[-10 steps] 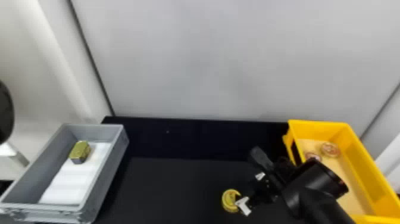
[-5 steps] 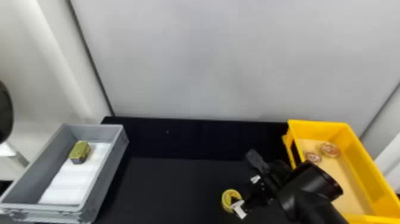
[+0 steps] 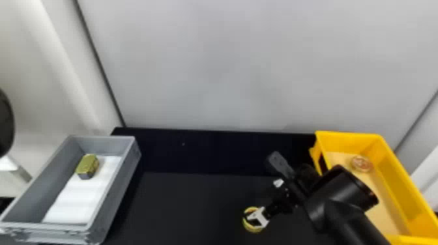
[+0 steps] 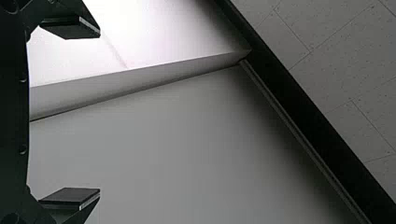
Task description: Pick up the round yellow can and place it in the yellow rectangular box
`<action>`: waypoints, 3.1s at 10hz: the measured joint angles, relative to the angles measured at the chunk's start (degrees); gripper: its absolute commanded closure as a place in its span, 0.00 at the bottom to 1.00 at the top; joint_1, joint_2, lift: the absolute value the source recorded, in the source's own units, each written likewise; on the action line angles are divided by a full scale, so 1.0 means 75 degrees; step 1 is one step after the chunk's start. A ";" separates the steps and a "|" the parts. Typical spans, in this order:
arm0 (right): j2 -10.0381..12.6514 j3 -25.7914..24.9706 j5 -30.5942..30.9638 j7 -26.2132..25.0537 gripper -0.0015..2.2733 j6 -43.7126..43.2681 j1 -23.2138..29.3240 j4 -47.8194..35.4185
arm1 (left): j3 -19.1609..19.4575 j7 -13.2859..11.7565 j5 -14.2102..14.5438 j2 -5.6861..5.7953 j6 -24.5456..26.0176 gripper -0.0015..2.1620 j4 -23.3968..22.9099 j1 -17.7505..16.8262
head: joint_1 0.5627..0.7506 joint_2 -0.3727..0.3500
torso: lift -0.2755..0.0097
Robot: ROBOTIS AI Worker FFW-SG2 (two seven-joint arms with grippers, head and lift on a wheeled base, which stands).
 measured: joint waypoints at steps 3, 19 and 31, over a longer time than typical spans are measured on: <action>-0.0190 0.0088 0.0012 0.0012 0.05 0.0364 0.0182 -0.0895 | 0.0015 -0.0001 0.0003 0.0016 0.0031 0.04 -0.0025 0.0003 | 0.53 0.59 | 0.93; -0.0025 0.0054 -0.0105 -0.0062 0.06 0.0067 0.0395 -0.0266 | -0.0014 -0.0001 0.0002 0.0015 0.0049 0.04 -0.0036 -0.0024 | 0.53 0.59 | 0.93; -0.0124 -0.0010 0.0128 0.0178 0.07 0.0095 0.0603 -0.0368 | -0.0001 -0.0023 0.0030 0.0029 0.0065 0.04 -0.0073 -0.0024 | 0.53 0.59 | 0.93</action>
